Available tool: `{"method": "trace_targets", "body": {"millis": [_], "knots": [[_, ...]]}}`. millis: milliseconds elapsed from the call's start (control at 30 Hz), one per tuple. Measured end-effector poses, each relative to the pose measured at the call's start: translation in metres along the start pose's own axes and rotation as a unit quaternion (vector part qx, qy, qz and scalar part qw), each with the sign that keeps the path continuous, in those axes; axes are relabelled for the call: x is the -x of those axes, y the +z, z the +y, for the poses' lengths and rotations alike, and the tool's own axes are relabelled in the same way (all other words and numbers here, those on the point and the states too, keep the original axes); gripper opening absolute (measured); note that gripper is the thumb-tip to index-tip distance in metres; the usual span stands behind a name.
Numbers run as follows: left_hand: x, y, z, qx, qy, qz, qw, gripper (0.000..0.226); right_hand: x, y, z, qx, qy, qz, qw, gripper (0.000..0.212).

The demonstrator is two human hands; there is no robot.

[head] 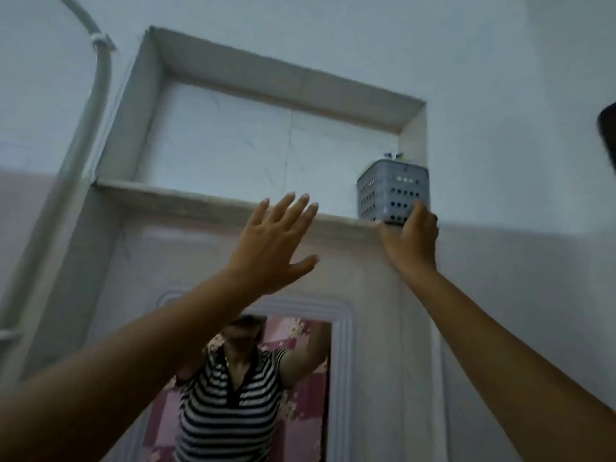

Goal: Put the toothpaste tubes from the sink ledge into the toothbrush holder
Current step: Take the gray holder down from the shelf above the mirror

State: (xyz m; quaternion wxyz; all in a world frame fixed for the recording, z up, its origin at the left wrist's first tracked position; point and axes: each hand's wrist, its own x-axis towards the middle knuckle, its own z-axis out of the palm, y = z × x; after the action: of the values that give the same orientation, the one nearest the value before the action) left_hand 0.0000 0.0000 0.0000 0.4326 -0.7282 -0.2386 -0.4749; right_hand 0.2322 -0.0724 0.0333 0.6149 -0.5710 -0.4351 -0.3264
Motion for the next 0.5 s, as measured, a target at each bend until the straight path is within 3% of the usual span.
{"method": "trace_targets", "body": {"millis": [167,400,500], "knots": [[-0.024,0.023,-0.02,0.0,-0.043,-0.094,0.995,0.107,-0.035,0.002,-0.003,-0.011,0.113,-0.057,0.992,0.112],[-0.02,0.033,-0.024,0.038,-0.036,-0.087,0.995,0.107,-0.061,0.01,-0.018,0.027,0.123,-0.071,0.99,0.141],[-0.022,0.03,-0.028,0.072,-0.037,-0.112,0.99,0.107,-0.069,0.005,-0.021,-0.02,0.135,-0.084,0.987,0.143]]}}
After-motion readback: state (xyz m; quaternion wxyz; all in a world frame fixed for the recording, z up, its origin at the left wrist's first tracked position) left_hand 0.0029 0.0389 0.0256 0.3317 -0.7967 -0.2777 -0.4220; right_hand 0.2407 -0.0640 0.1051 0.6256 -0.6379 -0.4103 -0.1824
